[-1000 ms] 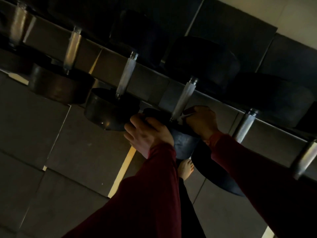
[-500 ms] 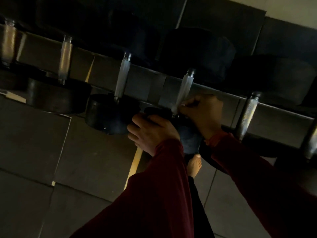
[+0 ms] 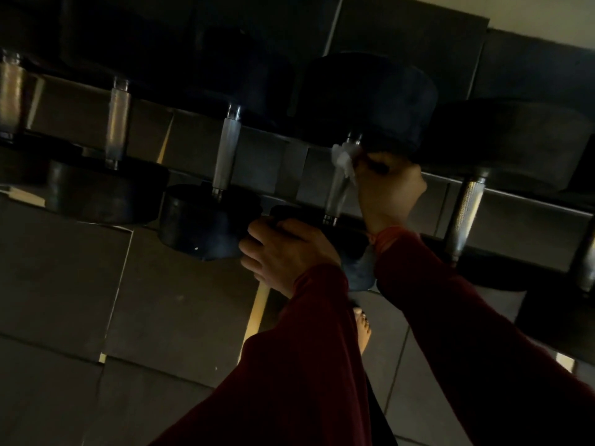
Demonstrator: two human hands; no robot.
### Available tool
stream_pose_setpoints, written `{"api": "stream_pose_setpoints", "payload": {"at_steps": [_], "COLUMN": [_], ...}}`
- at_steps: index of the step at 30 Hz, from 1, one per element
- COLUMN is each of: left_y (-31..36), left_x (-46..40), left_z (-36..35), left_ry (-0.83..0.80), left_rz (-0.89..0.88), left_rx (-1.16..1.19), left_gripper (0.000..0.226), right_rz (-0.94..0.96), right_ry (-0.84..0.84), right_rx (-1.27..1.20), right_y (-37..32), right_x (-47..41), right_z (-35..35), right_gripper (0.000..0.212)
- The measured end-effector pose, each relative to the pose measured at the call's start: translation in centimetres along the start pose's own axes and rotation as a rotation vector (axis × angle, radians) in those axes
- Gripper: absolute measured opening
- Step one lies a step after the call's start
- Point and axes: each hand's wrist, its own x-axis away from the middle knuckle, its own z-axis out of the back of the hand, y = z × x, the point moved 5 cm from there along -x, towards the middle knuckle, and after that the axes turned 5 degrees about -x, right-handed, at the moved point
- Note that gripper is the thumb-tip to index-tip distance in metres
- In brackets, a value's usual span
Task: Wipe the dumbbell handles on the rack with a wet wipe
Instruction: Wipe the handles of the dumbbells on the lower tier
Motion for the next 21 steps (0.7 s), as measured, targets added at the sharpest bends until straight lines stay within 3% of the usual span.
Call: {"api": "stream_pose_setpoints", "payload": {"at_steps": [4,8,16,18,21], "left_y": [0.1,0.1,0.0,0.0,0.0], "left_x": [0.0,0.1,0.1,0.1,0.2], "left_z": [0.2,0.2,0.1,0.1,0.1], "left_ry": [-0.003,0.001,0.011,0.011,0.006], "left_rz": [0.001,0.004,0.007,0.009,0.016], "left_rx": [-0.002,-0.007,-0.007,-0.005,0.0], "left_gripper": [0.04,0.04,0.038,0.037,0.031], "right_rz": [0.109,0.107,-0.505,-0.638,-0.695], "right_ry": [-0.216,-0.157,0.059,0.037,-0.132], "right_rx": [0.05,0.047,-0.369,-0.424,-0.471], "right_y": [-0.6,-0.6,0.1,1.0,1.7], "right_x": [1.5,1.3,0.3,0.4,0.2], "right_z": [0.2,0.4,-1.5,-2.0,-3.1], "right_gripper": [0.014,0.012,0.029,0.025,0.016]}}
